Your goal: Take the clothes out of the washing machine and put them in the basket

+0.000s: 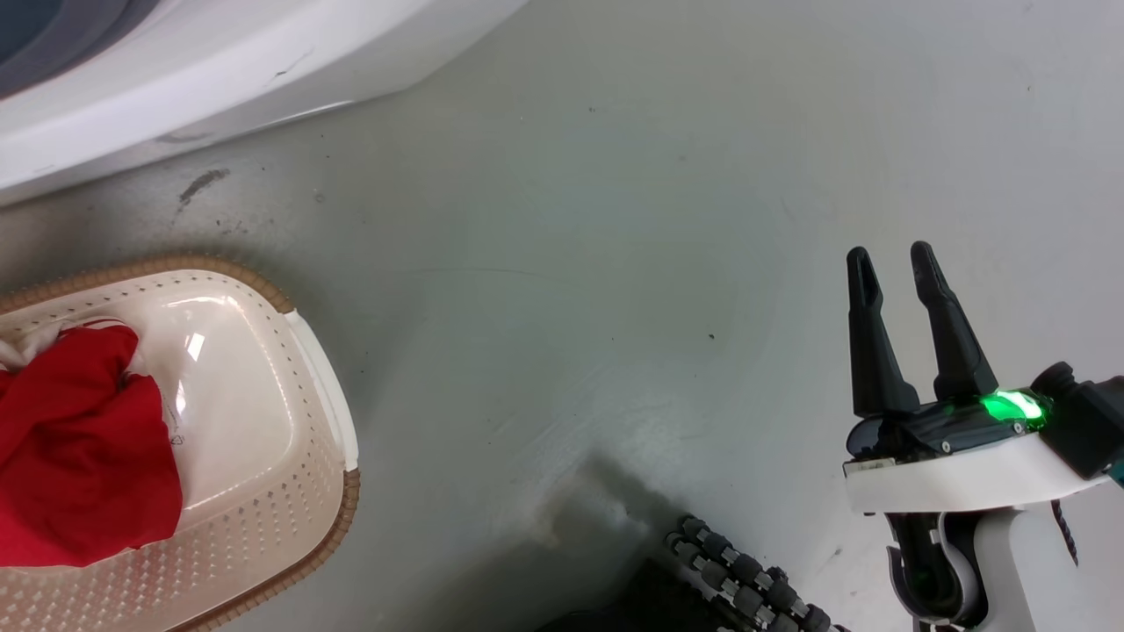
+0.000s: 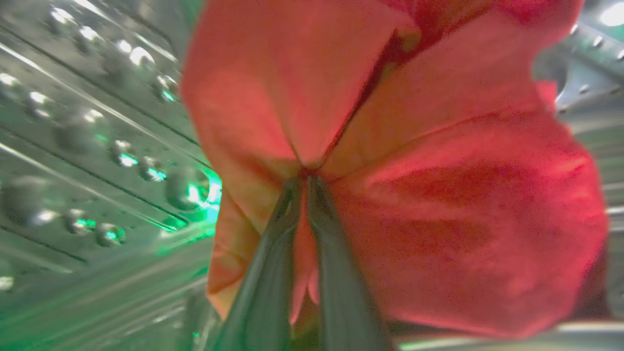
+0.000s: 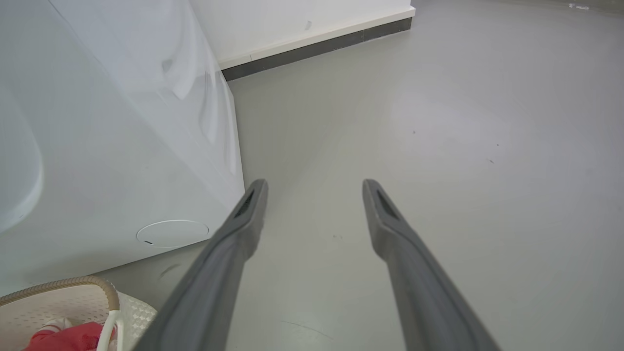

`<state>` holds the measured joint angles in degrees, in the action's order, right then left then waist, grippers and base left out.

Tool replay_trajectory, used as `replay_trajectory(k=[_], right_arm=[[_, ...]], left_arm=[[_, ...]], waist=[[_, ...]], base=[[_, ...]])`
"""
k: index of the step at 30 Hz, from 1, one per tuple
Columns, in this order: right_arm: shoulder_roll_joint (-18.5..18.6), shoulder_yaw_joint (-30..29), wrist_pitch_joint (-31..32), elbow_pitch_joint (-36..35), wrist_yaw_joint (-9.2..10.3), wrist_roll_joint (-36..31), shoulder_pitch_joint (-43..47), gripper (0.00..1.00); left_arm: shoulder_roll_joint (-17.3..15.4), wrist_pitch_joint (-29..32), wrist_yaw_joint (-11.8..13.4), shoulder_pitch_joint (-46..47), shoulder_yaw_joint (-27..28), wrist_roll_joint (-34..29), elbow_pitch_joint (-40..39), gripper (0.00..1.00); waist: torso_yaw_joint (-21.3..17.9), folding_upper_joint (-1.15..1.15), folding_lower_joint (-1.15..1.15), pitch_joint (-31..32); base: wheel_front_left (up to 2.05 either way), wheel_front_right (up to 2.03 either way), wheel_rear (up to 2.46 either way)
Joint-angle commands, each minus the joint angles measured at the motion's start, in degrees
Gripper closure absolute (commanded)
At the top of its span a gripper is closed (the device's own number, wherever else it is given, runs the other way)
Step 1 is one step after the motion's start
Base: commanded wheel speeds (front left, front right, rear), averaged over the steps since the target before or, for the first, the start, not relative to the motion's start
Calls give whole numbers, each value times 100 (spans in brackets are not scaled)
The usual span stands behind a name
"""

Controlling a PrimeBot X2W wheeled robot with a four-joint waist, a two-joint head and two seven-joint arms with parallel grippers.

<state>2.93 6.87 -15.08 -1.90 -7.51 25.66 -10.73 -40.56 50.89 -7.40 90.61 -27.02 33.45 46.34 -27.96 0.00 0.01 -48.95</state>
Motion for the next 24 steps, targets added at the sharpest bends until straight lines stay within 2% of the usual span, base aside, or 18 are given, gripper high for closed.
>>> replay_trajectory(k=[1, 8, 19, 24], right_arm=[[-9, -2, -14, 0, 4, -44, -109, 0], [-7, -161, -14, 29, 4, -216, -170, 0], [-2, -627, -14, 137, 4, -733, -155, 0], [-2, -755, -14, 198, 4, -947, 32, 0]], left_arm=[[-47, -88, -5, -57, -4, 23, -22, 100], [-18, -1306, -6, -292, -142, 183, -164, 100], [328, -4457, -5, -1223, -246, 235, 154, 100], [476, -5551, 0, -1909, -199, 369, 346, 100]], waist=[[-1, 0, -1, 33], [252, 0, -1, 422], [857, 0, -1, 1532], [1137, 0, -1, 2086]], base=[[0, 0, 0], [0, 0, 0], [0, 0, 0], [0, 0, 0]])
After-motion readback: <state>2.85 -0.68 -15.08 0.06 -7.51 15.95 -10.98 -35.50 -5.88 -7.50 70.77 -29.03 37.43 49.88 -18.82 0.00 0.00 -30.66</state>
